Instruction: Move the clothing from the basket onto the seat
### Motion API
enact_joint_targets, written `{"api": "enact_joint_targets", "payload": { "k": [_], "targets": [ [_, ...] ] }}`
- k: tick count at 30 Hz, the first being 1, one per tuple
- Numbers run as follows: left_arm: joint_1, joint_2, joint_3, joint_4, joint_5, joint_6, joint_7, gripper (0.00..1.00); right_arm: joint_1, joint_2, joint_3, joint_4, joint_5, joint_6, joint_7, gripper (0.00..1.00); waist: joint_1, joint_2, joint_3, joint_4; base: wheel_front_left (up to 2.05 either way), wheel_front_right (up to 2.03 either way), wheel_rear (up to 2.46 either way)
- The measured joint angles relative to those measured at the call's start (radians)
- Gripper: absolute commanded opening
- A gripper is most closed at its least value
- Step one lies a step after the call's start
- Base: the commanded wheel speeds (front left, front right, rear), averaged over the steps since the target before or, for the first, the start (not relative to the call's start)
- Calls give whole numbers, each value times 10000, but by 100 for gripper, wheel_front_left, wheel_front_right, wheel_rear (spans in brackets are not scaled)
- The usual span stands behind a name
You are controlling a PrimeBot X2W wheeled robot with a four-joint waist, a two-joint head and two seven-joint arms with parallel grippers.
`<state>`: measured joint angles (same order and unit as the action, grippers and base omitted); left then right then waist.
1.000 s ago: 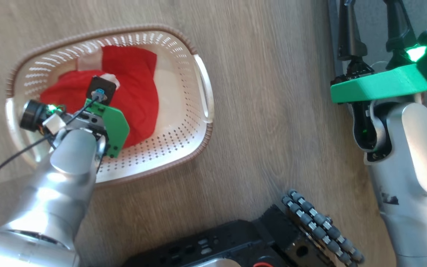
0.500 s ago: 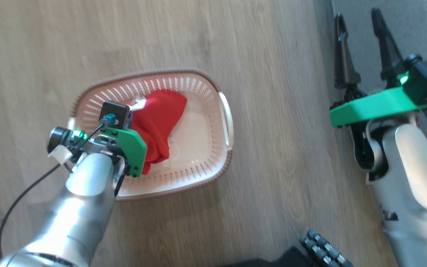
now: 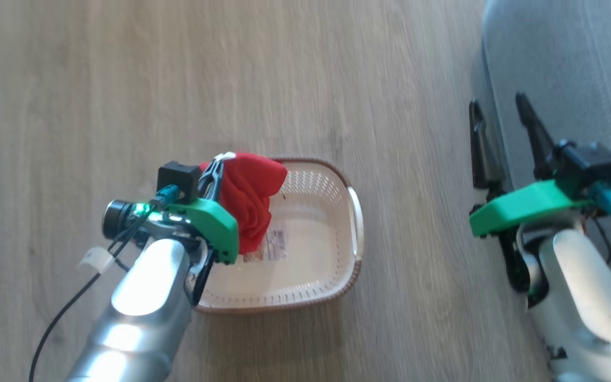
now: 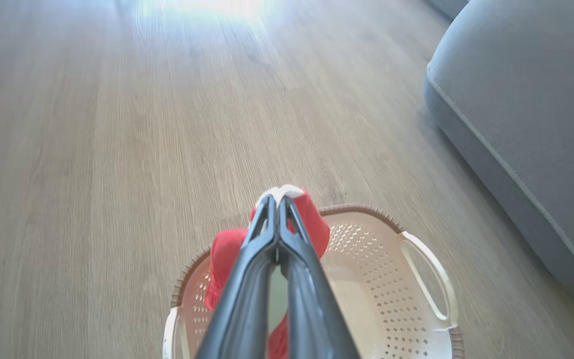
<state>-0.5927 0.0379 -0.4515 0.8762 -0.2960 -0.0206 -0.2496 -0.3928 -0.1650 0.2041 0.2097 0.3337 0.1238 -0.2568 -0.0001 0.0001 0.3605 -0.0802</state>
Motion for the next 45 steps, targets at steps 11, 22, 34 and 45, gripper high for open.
{"api": "enact_joint_targets", "payload": {
  "k": [11,22,34,45],
  "targets": [
    [456,-4,-221,-2326,-224,123,-13,0,995,42,42,445,-2,0,0,100,0,0,-1537,551,0,0,0],
    [522,-2,-255,-4514,-144,121,-27,0,1669,207,115,715,-82,0,0,100,0,0,-2575,735,0,0,0],
    [332,50,-320,-6061,-123,228,207,0,1939,301,230,754,-82,0,0,100,0,0,-2703,756,0,0,0],
    [337,48,-836,-6360,-125,299,299,0,560,173,3158,-466,359,0,0,100,1,-1,-2556,1059,0,0,0]
  ]
}}
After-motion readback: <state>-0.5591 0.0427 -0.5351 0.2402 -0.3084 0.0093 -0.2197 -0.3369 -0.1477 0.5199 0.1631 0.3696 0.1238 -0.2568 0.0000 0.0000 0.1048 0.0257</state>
